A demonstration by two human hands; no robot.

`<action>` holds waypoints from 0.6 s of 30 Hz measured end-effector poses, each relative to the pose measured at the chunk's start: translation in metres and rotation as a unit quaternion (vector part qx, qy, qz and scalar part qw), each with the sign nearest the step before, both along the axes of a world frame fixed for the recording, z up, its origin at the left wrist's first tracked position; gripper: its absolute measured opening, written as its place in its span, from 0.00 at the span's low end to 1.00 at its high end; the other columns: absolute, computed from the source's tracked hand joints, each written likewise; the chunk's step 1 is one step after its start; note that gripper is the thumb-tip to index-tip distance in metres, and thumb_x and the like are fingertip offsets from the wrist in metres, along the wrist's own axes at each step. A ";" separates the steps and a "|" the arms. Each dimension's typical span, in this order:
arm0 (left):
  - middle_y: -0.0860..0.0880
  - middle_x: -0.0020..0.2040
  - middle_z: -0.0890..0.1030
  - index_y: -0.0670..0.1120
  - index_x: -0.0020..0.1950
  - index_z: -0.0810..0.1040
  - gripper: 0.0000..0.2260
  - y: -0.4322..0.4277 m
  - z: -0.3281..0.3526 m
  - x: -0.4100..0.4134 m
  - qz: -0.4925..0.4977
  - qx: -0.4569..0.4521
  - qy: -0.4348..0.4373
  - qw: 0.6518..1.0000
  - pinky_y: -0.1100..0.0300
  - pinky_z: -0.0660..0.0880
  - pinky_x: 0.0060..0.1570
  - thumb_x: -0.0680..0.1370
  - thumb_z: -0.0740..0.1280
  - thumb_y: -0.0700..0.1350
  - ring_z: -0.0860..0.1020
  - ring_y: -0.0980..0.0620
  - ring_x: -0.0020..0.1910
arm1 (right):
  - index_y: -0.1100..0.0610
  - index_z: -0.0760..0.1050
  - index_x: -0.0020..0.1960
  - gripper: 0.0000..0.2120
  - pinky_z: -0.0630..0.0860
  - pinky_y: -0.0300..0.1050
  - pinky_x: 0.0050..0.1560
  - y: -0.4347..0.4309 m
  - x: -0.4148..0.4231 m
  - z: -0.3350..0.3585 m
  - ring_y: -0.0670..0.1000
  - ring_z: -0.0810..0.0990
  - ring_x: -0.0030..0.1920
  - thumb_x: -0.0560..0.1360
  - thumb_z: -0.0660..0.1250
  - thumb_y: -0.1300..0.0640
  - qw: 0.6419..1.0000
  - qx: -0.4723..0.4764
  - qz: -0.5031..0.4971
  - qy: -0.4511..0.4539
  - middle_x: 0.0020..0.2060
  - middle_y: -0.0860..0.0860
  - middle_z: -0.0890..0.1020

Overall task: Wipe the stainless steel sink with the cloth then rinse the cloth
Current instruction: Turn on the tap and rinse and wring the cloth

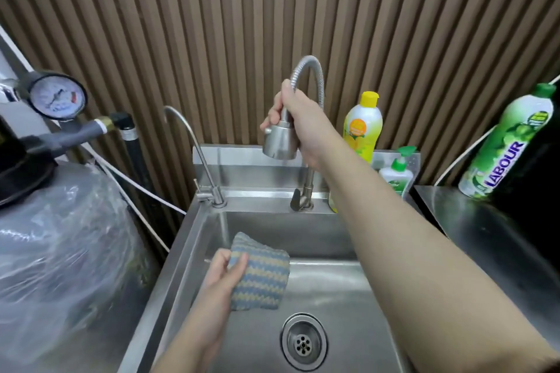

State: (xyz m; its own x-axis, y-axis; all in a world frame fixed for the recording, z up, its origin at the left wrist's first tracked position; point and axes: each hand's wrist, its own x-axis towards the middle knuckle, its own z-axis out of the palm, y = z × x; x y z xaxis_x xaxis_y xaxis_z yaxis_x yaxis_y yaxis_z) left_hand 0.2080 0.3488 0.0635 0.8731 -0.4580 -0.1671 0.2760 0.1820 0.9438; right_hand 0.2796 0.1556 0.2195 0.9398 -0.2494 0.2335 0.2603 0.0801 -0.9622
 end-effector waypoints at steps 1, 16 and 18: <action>0.46 0.38 0.80 0.49 0.37 0.70 0.10 -0.006 -0.002 -0.001 -0.013 0.005 0.001 1.000 0.54 0.70 0.39 0.72 0.68 0.52 0.78 0.50 0.37 | 0.56 0.66 0.38 0.16 0.76 0.46 0.41 -0.015 -0.005 0.006 0.53 0.76 0.31 0.81 0.54 0.48 1.000 0.008 -0.019 -0.003 0.26 0.51 0.71; 0.44 0.39 0.79 0.45 0.42 0.69 0.10 -0.072 0.007 -0.020 -0.065 -0.007 0.006 0.998 0.52 0.69 0.41 0.72 0.65 0.51 0.77 0.47 0.40 | 0.56 0.62 0.41 0.15 0.74 0.51 0.43 -0.063 -0.005 0.032 0.54 0.76 0.29 0.78 0.60 0.47 0.994 -0.062 -0.094 0.013 0.27 0.51 0.70; 0.45 0.39 0.79 0.45 0.42 0.69 0.09 -0.073 0.009 -0.021 -0.056 -0.008 0.003 0.998 0.54 0.69 0.39 0.72 0.64 0.51 0.77 0.48 0.38 | 0.56 0.62 0.40 0.15 0.74 0.50 0.43 -0.063 -0.009 0.031 0.54 0.76 0.30 0.79 0.60 0.47 0.995 -0.060 -0.079 0.014 0.27 0.52 0.70</action>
State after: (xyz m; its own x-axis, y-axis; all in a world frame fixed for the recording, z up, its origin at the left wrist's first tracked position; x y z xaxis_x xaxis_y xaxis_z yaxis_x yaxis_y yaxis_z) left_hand 0.1869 0.2756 0.0720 0.8151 -0.5558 -0.1635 0.3009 0.1651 0.9393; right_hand 0.2705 0.0927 0.2508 0.8975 -0.3664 0.2453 0.2341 -0.0753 -0.9693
